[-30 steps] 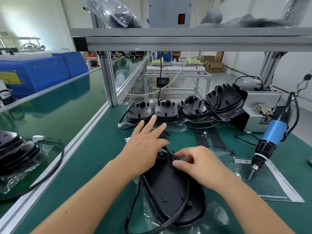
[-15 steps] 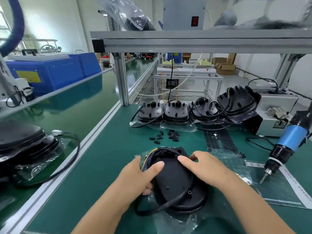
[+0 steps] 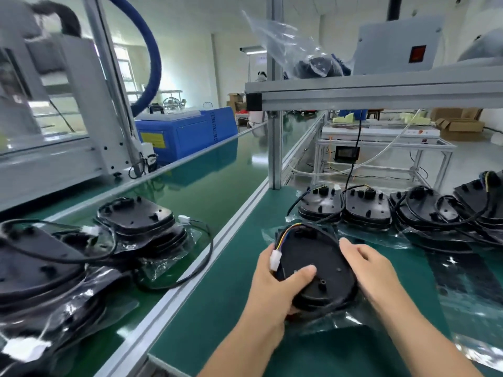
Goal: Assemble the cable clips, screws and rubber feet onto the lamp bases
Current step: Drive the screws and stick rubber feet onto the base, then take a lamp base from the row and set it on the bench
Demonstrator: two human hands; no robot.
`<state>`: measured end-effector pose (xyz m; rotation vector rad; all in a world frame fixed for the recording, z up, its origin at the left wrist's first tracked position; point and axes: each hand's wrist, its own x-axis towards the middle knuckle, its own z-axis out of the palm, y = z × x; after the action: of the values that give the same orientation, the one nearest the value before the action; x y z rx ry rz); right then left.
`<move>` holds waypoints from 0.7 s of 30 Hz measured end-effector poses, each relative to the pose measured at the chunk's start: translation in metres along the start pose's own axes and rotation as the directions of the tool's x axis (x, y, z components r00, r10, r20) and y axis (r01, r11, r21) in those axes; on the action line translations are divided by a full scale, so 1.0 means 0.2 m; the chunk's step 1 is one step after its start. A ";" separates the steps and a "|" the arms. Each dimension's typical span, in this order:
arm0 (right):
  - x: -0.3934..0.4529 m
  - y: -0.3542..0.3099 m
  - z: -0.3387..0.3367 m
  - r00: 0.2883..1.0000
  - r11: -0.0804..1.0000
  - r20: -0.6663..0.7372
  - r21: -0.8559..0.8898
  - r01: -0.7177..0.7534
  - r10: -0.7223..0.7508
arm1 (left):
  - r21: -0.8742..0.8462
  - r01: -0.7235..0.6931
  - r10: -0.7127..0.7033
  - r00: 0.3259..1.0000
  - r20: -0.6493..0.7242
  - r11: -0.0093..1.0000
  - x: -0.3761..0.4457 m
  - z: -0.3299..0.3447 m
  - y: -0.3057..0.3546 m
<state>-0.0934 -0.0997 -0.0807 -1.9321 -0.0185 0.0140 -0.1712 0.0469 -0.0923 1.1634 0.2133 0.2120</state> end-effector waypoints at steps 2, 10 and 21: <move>0.01 -0.03 0.07 0.999 0.997 0.039 0.081 0.012 -0.015 | -0.012 -0.043 0.042 0.997 -0.068 0.999 0.03 -0.05 0.02; 0.09 -0.07 0.33 0.987 0.935 0.161 0.346 -0.077 0.022 | 0.101 -0.228 0.247 0.936 -0.252 0.968 0.01 -0.33 0.27; 0.11 -0.01 0.51 0.978 0.951 0.190 0.307 0.019 -0.081 | 0.457 -0.217 0.487 0.599 -0.635 0.863 0.03 -0.84 0.86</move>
<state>-0.0729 -0.0023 -0.1150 -1.6141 -0.1904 0.1688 -0.2201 0.2627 0.0022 1.4070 0.7628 1.0677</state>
